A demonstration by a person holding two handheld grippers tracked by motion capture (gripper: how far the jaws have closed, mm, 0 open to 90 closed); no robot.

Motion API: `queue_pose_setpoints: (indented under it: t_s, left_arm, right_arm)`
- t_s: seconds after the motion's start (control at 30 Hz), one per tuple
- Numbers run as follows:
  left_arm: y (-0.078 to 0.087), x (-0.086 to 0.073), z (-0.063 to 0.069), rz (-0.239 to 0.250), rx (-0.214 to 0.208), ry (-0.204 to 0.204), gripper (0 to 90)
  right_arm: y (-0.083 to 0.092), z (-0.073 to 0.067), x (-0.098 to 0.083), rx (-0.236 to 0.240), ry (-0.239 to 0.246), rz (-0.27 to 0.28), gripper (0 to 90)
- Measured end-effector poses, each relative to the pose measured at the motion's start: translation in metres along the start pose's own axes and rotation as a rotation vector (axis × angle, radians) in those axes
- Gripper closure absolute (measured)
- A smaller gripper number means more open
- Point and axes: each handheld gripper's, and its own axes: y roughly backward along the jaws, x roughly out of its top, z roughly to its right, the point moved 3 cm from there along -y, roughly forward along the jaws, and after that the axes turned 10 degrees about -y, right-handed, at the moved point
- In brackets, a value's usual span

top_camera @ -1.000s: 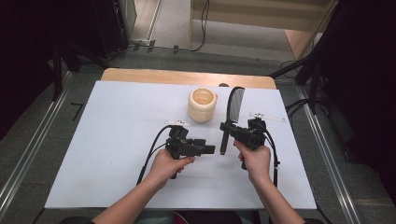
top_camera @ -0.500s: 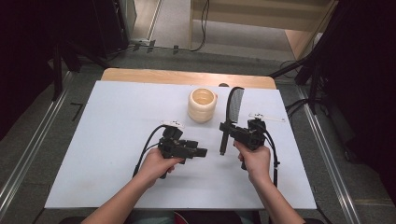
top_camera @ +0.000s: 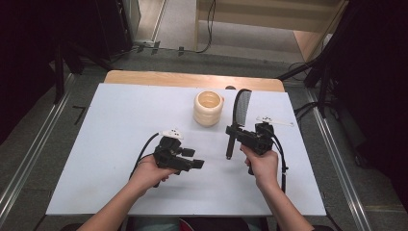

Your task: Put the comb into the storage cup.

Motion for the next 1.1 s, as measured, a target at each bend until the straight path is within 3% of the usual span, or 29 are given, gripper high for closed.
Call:
queue_pose_setpoints:
  t_s: [0.53,1.1]
  left_arm:
    - [0.022,-0.016,-0.005,-0.02,0.045,-0.01,34.0]
    - [0.042,-0.03,-0.011,-0.03,0.09,-0.008,34.0]
  right_arm:
    - [-0.009,-0.004,0.005,0.05,-0.007,0.015,70.0]
    - [-0.014,-0.01,0.016,0.063,0.011,0.034,70.0]
